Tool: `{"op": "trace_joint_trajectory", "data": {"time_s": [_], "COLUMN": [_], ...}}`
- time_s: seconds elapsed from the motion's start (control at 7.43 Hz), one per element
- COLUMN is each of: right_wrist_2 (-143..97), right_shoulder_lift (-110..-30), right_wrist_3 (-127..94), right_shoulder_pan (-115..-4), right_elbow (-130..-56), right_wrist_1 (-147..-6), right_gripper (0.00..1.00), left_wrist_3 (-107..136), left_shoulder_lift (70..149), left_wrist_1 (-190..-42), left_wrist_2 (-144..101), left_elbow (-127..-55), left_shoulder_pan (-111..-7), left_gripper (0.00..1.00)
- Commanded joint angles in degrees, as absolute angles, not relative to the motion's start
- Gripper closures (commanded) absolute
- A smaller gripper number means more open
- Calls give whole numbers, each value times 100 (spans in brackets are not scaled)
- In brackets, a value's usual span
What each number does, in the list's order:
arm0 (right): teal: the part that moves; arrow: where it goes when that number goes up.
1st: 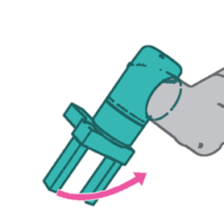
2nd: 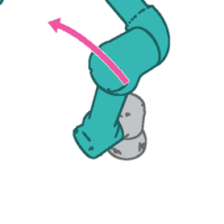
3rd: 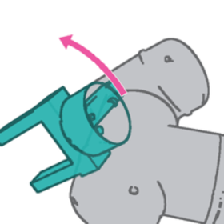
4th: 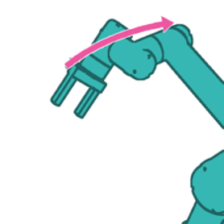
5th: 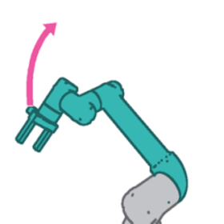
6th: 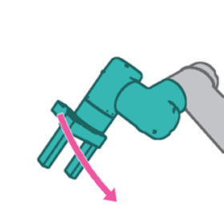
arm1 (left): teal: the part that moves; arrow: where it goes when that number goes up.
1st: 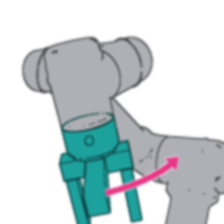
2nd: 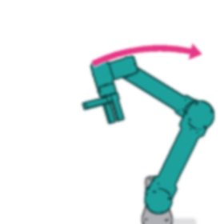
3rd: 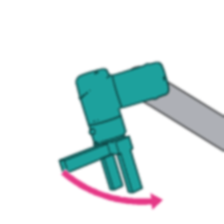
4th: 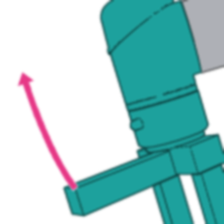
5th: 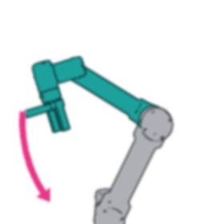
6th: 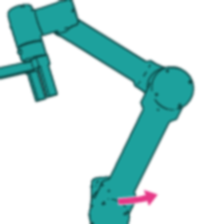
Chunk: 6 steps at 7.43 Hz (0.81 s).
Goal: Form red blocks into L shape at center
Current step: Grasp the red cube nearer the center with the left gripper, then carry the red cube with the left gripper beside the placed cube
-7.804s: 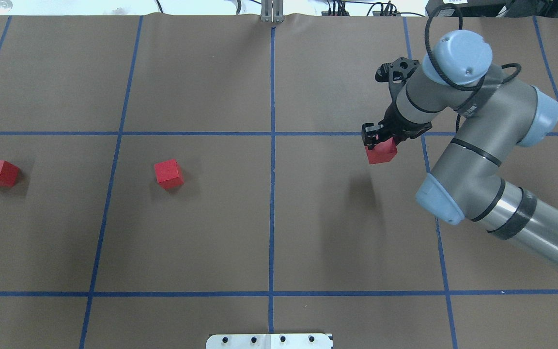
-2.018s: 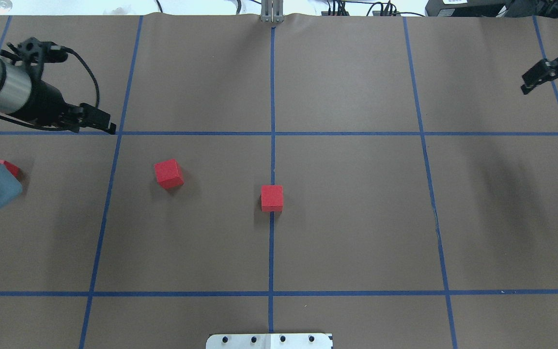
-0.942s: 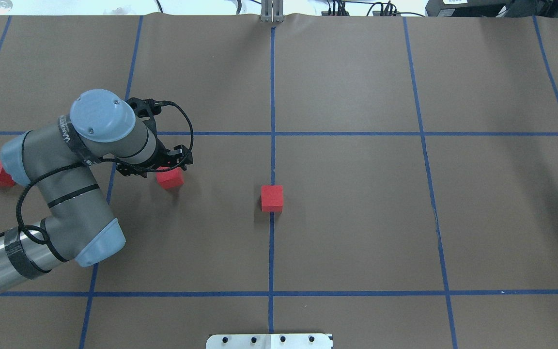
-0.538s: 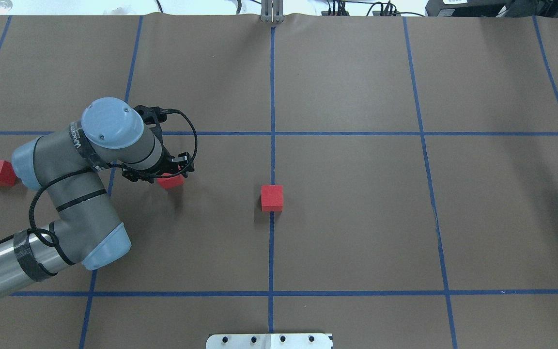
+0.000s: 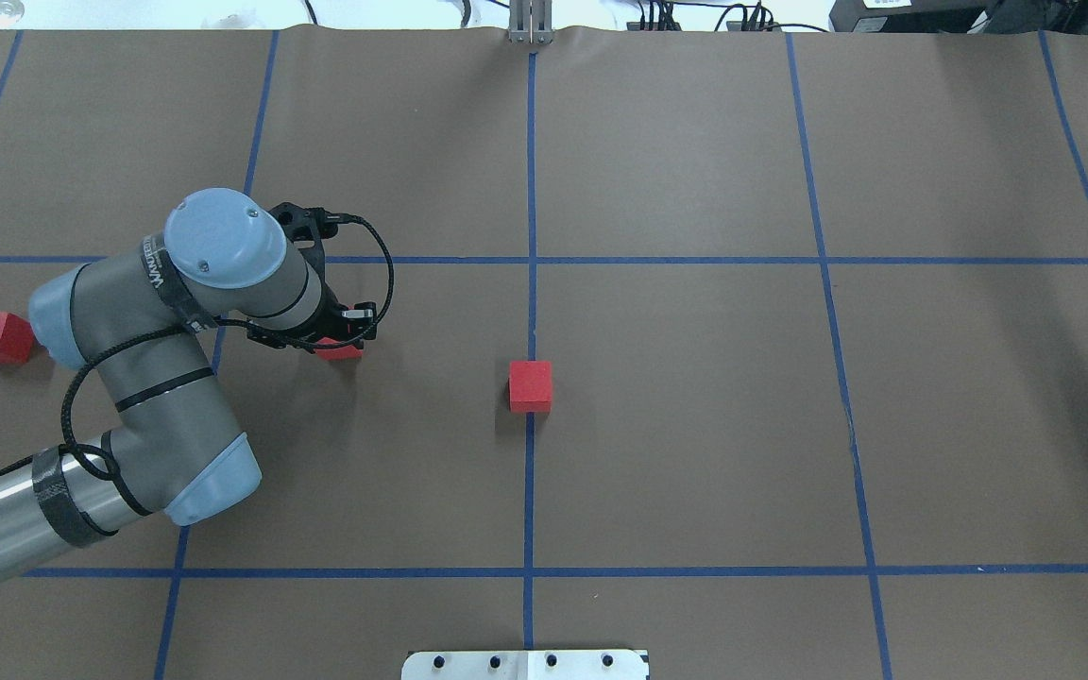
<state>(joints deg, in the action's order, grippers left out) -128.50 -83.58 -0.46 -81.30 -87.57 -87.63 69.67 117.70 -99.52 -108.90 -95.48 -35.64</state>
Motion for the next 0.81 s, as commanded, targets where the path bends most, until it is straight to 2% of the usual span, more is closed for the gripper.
{"op": "trace_joint_trajectory", "data": {"time_s": [0.0, 0.4, 0.67], "right_wrist_2": [-12850, -12850, -12850], "right_shoulder_lift": [-8358, -8350, -8358], "right_wrist_3": [-53, -62, -70], "right_shoulder_pan": [-8130, -8130, -8130], "right_elbow": [-8693, -8692, -8692], "right_wrist_1": [-8763, -8763, -8763], "right_gripper": [0, 0, 0], "left_wrist_3": [6613, 5996, 6012], "left_shoulder_lift": [12284, 13909, 14553], "left_wrist_1": [-9853, -9738, -9729], "left_wrist_2": [-10890, -10855, -10504], "left_elbow": [-9414, -7862, -7271], "left_shoulder_pan": [-3595, -3534, -3236], "left_gripper": [100, 100, 100]}}
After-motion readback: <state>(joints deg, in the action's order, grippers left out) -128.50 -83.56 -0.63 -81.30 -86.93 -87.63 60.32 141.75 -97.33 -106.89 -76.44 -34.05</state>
